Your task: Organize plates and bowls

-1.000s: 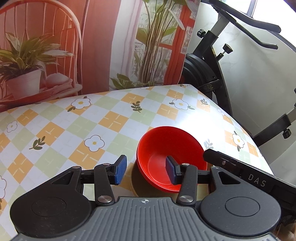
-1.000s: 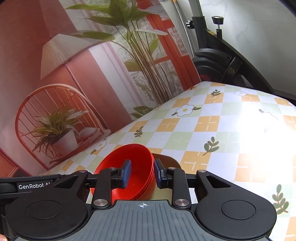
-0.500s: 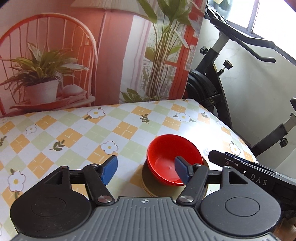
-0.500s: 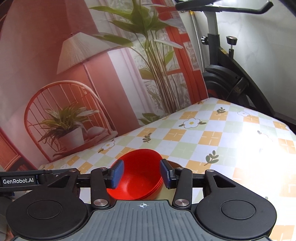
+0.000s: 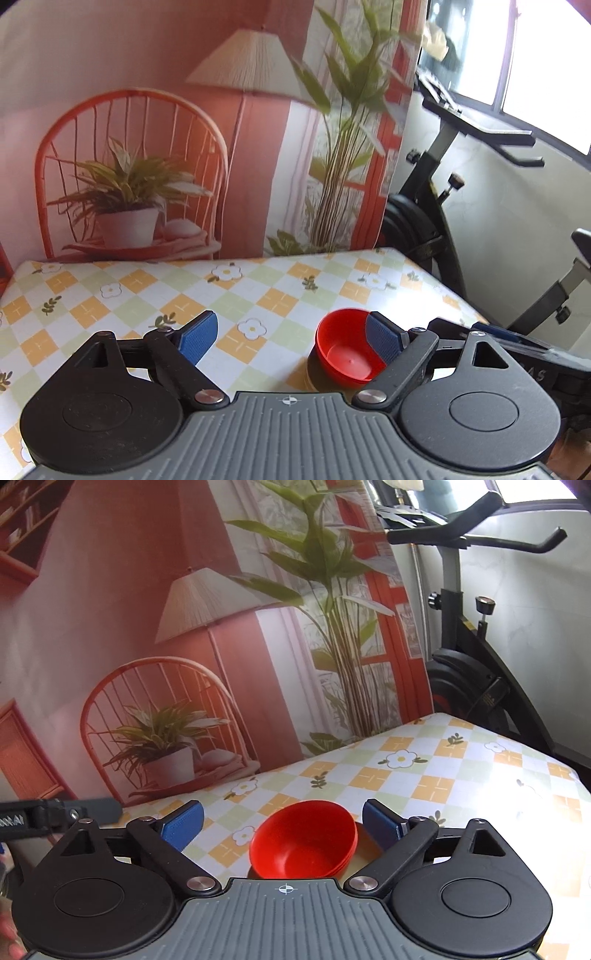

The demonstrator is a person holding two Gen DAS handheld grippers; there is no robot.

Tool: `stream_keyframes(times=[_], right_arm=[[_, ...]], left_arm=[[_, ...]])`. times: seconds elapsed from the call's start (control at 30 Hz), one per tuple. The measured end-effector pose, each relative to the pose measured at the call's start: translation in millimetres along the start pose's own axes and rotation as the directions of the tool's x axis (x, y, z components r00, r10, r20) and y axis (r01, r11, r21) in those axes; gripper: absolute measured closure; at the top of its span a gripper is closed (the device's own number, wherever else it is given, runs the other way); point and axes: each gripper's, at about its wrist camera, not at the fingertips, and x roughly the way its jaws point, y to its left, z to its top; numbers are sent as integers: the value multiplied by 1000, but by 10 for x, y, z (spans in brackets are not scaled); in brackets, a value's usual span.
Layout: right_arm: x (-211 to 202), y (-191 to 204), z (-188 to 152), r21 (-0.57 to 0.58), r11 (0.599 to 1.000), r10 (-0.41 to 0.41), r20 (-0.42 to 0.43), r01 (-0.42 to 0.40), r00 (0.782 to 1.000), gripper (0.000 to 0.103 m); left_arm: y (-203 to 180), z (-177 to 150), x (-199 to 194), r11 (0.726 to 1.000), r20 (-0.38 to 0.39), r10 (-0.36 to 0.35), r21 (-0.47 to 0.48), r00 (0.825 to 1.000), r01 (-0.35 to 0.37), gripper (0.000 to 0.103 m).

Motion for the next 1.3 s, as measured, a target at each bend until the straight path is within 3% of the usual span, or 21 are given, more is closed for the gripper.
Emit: stream_keyframes(times=[0.17, 0.33, 0.5, 0.63, 1.07, 1.3], right_arm=[[-126, 131, 48, -48, 999, 4, -18, -5, 1000, 0], [-313, 241, 131, -81, 997, 11, -18, -13, 1000, 0], [-545, 351, 230, -126, 992, 16, -10, -17, 1000, 0], [-741, 454, 310, -157, 987, 21, 6, -20, 1000, 0], [-1290, 779, 437, -242, 969, 60, 46, -47, 997, 0], [-1405, 846, 422, -264, 963, 68, 49, -53, 996, 0]], left_arm=[[-26, 69, -353, 1000, 83, 16, 2, 996, -16, 14], [-47, 96, -685, 1000, 119, 10, -17, 993, -8, 12], [-57, 64, -975, 996, 148, 89, -4, 985, -89, 12], [-44, 47, -1201, 994, 173, 113, -9, 979, -113, 12], [-87, -61, -1686, 984, 200, 176, -29, 964, -174, 12], [-42, -69, -1735, 979, 196, 201, -55, 960, -194, 12]])
